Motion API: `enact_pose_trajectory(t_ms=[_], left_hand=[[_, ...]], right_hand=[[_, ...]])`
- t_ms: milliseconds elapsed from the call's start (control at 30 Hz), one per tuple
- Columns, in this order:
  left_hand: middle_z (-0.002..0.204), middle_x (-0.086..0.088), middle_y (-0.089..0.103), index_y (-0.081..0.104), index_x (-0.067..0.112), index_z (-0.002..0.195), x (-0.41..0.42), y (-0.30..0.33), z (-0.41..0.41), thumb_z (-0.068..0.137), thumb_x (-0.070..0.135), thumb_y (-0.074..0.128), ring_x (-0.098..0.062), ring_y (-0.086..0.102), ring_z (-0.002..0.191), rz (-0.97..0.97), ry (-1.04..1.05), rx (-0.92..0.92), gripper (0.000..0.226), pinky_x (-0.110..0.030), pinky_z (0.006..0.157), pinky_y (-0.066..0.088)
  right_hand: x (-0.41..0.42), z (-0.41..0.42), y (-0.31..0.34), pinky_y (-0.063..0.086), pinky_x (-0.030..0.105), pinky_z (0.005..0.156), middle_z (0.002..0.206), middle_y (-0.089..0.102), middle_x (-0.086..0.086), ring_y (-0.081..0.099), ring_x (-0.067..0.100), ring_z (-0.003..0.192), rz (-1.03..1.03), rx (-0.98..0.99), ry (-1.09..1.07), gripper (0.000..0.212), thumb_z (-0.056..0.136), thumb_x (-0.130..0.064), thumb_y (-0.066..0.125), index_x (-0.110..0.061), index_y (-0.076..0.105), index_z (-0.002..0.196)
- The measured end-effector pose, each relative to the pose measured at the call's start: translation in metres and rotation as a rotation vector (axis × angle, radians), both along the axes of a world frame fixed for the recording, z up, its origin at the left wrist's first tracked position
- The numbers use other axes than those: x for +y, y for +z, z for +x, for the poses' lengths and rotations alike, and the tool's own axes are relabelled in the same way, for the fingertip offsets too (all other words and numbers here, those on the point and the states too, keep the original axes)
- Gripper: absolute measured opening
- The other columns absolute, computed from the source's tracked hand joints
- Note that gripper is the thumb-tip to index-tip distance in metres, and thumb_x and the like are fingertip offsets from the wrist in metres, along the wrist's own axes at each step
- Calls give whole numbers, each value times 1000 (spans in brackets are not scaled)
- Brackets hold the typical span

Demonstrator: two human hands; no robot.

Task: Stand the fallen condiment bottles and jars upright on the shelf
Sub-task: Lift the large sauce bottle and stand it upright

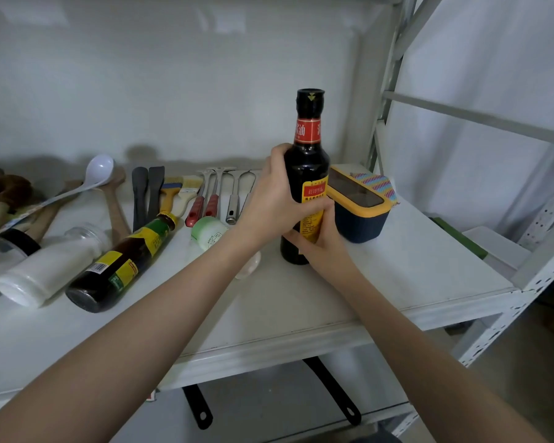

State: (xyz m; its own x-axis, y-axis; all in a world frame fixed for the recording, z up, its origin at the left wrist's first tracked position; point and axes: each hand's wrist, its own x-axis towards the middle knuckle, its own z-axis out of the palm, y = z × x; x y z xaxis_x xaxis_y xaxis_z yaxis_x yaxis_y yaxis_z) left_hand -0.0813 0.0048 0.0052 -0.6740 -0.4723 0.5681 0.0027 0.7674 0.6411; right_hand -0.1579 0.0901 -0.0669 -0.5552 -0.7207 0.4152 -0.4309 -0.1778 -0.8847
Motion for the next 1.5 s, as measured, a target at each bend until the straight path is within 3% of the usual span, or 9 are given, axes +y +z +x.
enact_pose_trajectory(t_ms=[200,367,567,633,733,1000,1100,1233,1500], left_hand=[[133,-2,49,26,15,138,-4,-1,6,72,35,77,-12,52,115,17,-51,-18,86,-20,85,48],[115,13,53,36,18,129,-7,13,16,93,35,50,-1,56,104,244,-141,-42,42,-27,89,46],[118,3,53,38,17,123,-16,24,16,85,44,60,2,54,93,135,-19,-66,52,-6,72,44],[115,3,49,38,25,134,-17,26,15,80,54,61,-6,54,98,68,-2,-92,65,-17,79,46],[100,7,48,55,34,120,-18,31,15,72,63,62,-15,56,98,-14,56,-116,56,-25,82,47],[119,0,52,40,16,115,-5,38,8,77,60,60,-13,53,106,68,24,-190,61,-26,80,42],[128,2,53,37,17,134,-1,38,12,93,51,40,-9,50,118,300,-154,-122,53,-28,96,39],[123,2,60,47,20,130,-5,38,17,97,36,39,-8,56,114,398,-270,-108,38,-29,96,42],[117,0,57,50,20,129,-14,39,16,86,39,61,-9,59,103,226,-152,-84,47,-24,86,49]], right_hand=[[0,4,1,44,24,103,130,46,-8,45,-2,123,42,5,-20,71,81,-22,68,-33,22,133],[0,8,2,34,47,111,138,37,-1,34,15,133,83,9,-64,82,73,-36,68,-41,19,139],[7,-5,9,31,39,114,141,37,-14,35,5,133,160,-141,109,90,85,-15,64,-32,2,148],[8,-4,12,31,44,114,139,40,-6,36,9,133,149,-142,72,91,83,-11,66,-34,5,146],[6,2,23,36,45,111,138,38,6,40,16,128,90,-30,-73,93,71,-17,75,-29,17,143],[-12,13,41,45,46,100,122,47,6,47,23,119,23,89,-259,82,56,-40,80,-17,36,122],[-8,10,42,47,37,98,122,53,3,52,18,117,44,6,-196,72,64,-31,80,-20,33,117],[4,4,43,46,16,85,123,57,-1,53,8,111,68,-40,-89,66,78,-16,72,-13,30,129],[19,-1,49,48,15,90,137,50,0,46,8,125,60,-75,66,65,85,-9,63,-21,31,140]])
